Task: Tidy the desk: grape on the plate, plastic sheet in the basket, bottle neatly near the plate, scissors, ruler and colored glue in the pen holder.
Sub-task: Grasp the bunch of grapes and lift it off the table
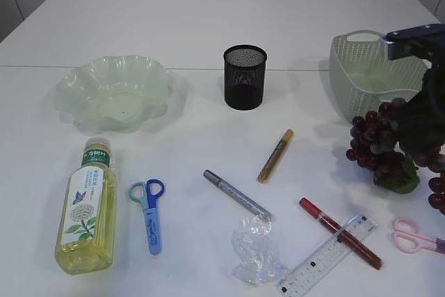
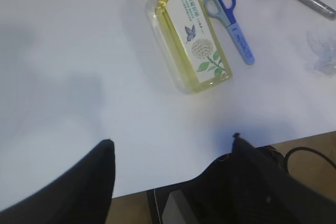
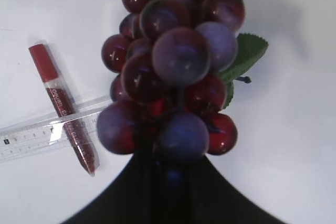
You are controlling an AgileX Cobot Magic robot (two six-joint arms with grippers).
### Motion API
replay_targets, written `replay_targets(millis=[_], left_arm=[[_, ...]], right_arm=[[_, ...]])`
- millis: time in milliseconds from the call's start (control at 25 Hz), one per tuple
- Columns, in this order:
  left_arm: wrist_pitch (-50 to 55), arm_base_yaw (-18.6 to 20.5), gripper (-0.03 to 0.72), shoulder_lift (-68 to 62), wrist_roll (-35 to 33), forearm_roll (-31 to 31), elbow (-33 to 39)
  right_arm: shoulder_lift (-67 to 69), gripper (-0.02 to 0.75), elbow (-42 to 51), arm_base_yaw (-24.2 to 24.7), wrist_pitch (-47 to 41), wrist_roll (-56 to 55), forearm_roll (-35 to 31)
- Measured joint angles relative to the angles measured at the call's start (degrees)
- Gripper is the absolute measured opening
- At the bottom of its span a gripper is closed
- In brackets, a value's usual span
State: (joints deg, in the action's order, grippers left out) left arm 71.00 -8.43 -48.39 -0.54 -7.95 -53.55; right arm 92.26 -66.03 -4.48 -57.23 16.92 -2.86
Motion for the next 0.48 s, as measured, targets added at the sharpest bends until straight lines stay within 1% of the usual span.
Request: replay_targets(millis=[320,480], left_arm=[[-1.8,0.0,0.498,0.0,0.0,-6.6,0.0],[-3.4,0.0,0.498,0.0,0.0,-7.3,0.0]], right_arm=[[-1.7,0.09,-6.6,0.0,-7.4,-2.3,-1.8],[-1.7,0.09,-11.0,0.0,-11.3,-3.3,-3.4]])
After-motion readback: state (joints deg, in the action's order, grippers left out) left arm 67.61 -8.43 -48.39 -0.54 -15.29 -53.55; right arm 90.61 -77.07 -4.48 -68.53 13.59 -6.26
